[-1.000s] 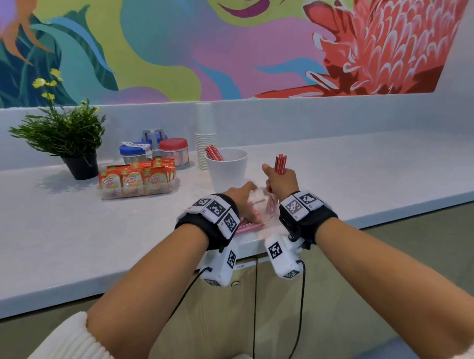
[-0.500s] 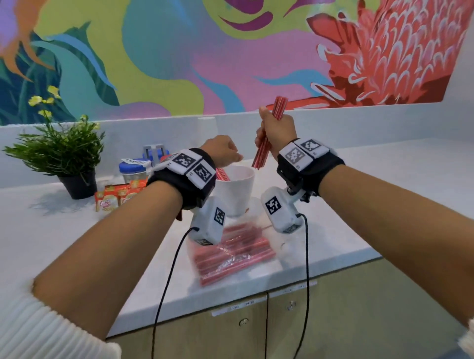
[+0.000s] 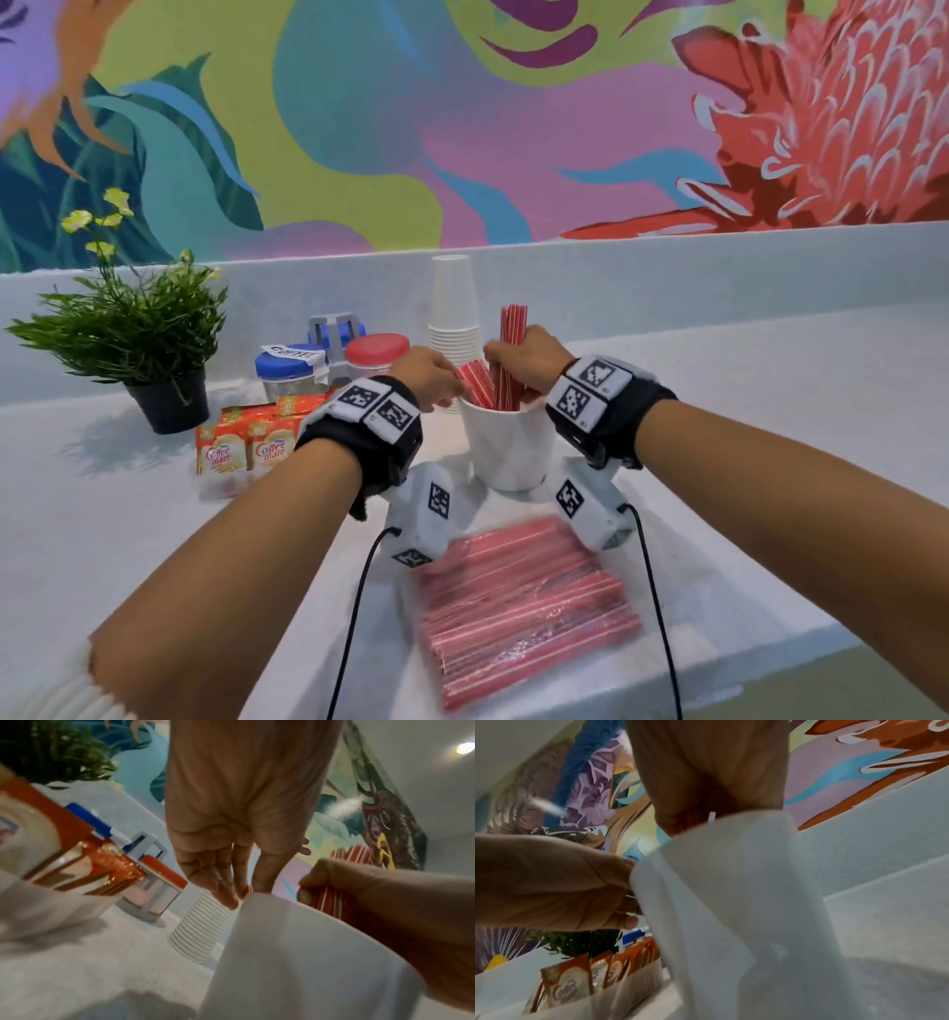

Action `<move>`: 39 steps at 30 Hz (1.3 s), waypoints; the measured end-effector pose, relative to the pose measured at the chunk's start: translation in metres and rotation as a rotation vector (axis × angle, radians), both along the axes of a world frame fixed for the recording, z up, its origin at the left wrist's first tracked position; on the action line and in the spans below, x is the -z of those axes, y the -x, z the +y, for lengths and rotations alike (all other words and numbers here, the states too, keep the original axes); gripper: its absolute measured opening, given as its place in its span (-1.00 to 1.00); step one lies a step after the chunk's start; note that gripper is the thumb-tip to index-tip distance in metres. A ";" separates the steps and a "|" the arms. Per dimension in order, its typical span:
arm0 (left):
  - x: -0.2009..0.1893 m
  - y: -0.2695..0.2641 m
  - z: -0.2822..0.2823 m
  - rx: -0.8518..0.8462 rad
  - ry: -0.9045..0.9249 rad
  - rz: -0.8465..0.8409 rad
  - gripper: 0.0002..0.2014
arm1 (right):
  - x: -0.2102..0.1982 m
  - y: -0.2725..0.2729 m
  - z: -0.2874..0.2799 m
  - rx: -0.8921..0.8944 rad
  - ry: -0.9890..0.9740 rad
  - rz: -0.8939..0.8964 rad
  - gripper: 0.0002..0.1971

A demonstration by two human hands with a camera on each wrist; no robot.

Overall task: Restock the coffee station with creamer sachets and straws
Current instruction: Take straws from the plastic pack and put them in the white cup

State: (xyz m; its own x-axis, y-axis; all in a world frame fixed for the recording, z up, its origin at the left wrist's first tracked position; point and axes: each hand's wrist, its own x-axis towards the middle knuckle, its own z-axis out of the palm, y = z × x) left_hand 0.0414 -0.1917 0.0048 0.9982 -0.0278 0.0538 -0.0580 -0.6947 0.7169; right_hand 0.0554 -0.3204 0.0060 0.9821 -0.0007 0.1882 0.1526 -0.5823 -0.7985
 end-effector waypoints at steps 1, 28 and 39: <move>0.004 -0.003 0.001 -0.006 0.060 -0.006 -0.85 | 0.004 -0.002 0.001 -0.013 0.058 0.021 -0.66; 0.026 -0.027 0.006 0.005 0.407 -0.289 -0.74 | 0.003 0.008 0.012 -0.174 0.721 0.036 -0.62; 0.020 -0.015 0.008 -0.009 0.302 -0.285 -0.58 | -0.014 0.004 -0.007 -0.050 0.508 0.072 -0.51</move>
